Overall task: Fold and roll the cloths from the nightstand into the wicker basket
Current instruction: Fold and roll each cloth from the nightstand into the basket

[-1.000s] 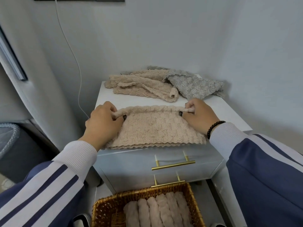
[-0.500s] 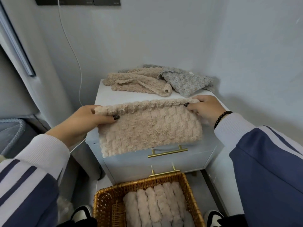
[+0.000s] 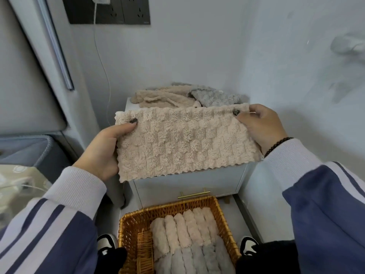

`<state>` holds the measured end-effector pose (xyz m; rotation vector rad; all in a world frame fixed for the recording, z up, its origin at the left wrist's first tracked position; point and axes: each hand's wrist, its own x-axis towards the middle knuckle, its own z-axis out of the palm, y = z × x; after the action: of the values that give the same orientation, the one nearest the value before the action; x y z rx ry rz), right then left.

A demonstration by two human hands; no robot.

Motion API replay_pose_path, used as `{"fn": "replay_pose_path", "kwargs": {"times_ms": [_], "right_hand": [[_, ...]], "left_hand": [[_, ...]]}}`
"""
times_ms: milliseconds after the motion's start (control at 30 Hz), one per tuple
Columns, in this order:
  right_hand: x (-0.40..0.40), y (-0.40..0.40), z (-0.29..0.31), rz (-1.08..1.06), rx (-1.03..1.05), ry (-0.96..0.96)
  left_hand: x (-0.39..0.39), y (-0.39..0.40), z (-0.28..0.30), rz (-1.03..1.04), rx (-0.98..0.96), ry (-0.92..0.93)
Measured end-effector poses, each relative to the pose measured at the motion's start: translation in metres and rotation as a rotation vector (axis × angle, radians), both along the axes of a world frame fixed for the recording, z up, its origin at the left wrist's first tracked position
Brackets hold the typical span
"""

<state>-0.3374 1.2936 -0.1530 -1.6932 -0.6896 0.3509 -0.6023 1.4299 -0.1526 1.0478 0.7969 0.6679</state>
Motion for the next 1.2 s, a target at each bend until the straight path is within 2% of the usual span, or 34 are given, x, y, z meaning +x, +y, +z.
{"fn": "replay_pose_path", "kwargs": {"times_ms": [100,233,433,733,1000,1200], "right_hand": [[-0.018,-0.025,0.012,-0.024,0.064,0.009],[-0.029,-0.043,0.007,-0.089,0.045,0.007],[-0.045,-0.02,-0.005,-0.089,-0.017,-0.1],[-0.087,0.019,-0.028,0.204,-0.091,-0.153],[-0.095,0.028,-0.035,0.252,-0.081,-0.263],[-0.101,0.019,-0.036,0.448,-0.013,-0.183]], "left_hand": [[-0.007,-0.015,0.004,0.016,0.02,0.027],[-0.009,-0.024,-0.004,0.028,0.01,0.093],[0.013,-0.029,-0.019,0.078,-0.029,0.14],[0.063,-0.043,-0.04,-0.035,-0.014,0.139],[0.069,-0.042,-0.044,-0.064,0.043,0.093],[0.057,-0.039,-0.04,-0.153,-0.019,-0.04]]}}
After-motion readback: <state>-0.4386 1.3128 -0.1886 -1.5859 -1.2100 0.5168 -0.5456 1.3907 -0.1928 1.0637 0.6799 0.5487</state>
